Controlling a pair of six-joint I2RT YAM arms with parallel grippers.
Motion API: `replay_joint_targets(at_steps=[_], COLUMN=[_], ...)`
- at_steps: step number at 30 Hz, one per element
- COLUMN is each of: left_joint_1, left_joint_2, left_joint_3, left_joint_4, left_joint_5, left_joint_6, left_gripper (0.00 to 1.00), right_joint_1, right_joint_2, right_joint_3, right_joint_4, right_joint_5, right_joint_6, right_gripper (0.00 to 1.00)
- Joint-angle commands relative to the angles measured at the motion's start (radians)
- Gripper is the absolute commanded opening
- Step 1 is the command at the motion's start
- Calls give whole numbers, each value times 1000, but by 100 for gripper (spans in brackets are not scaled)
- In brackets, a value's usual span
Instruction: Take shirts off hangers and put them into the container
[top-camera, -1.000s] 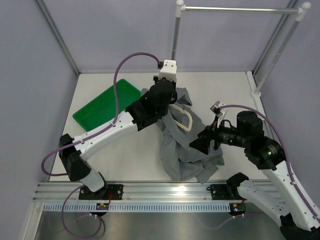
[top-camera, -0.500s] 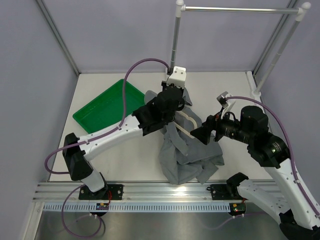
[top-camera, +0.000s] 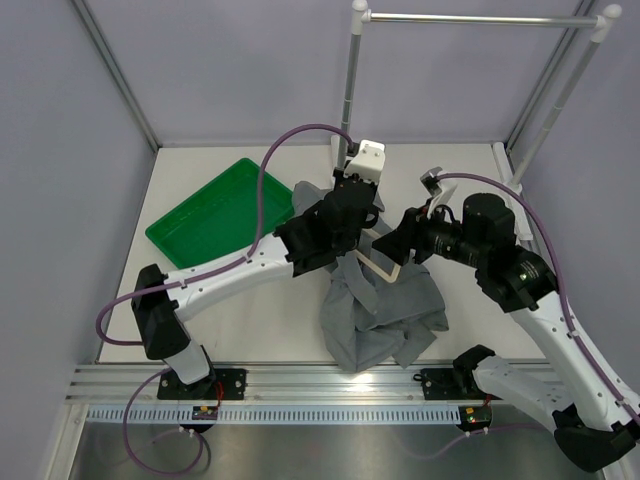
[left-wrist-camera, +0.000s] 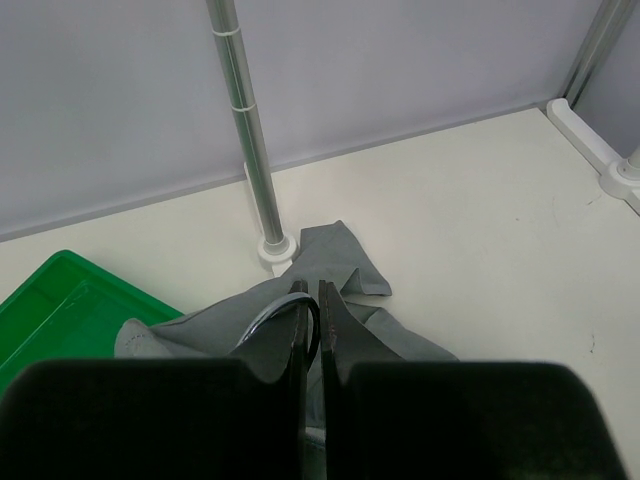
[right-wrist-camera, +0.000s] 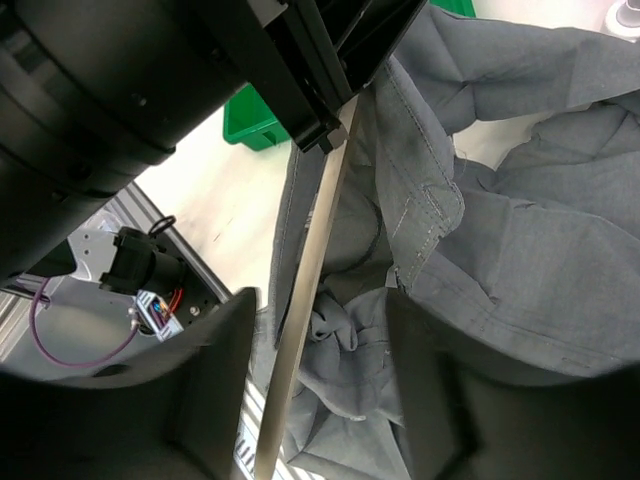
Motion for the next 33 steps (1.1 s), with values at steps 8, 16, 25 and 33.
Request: replay_joint_targets(at_steps=[8,16,25,33], left_joint_1=[-17,-19,-23,-25], left_joint_2=[-17,-24,-52,-100], left_joint_3=[-15,-18,-7,52], left_joint_4=[126,118,60,-138], left_joint_5=[-54,-48,-13,99], left_joint_6=[21,16,-8,-112], left_gripper=[0,0,45,89], right_joint_1=[9,9,9,9], right_joint_2=[19,18,10,0], right_joint_3=[-8,-12,-23,-49], right_joint_4=[89,83,66,63], right_joint_5=[-30,-44,-20,33], right_joint_6=[32,30,19,6], right_gripper=[12,0,0,0])
